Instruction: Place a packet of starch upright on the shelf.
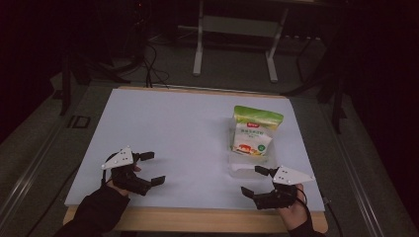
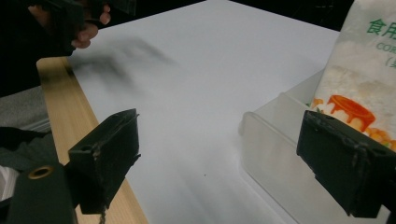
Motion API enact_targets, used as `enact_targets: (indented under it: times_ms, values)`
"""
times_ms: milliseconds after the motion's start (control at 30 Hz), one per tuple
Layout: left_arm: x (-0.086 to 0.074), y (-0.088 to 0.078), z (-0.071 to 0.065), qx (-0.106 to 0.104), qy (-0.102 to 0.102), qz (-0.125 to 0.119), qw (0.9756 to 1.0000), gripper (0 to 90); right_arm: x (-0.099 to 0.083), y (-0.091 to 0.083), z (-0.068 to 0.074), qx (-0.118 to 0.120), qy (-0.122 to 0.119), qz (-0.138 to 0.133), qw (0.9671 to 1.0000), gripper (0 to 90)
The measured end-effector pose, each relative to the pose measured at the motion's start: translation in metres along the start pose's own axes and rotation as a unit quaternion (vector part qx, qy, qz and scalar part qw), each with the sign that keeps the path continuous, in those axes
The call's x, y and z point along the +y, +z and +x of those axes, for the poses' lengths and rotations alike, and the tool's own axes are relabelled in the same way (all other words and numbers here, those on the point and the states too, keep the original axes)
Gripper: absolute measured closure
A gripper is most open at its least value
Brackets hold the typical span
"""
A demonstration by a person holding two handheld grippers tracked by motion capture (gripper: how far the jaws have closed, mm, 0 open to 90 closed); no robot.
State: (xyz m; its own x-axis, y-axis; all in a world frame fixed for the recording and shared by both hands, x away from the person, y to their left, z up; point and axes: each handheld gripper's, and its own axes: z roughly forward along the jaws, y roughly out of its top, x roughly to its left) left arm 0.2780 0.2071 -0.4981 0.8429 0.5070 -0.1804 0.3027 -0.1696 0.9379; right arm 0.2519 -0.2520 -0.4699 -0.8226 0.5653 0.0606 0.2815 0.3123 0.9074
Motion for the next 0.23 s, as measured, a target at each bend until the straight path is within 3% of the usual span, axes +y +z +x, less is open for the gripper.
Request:
enact_targets:
  times_ms: [233]
  values:
    - [-0.0007, 0.0003, 0.0000, -0.001, -0.001, 0.001, 1.0000, 0.8, 0.0000, 0.0003, -0.0004, 0.004, -0.004, -0.003, 1.0000, 13.2]
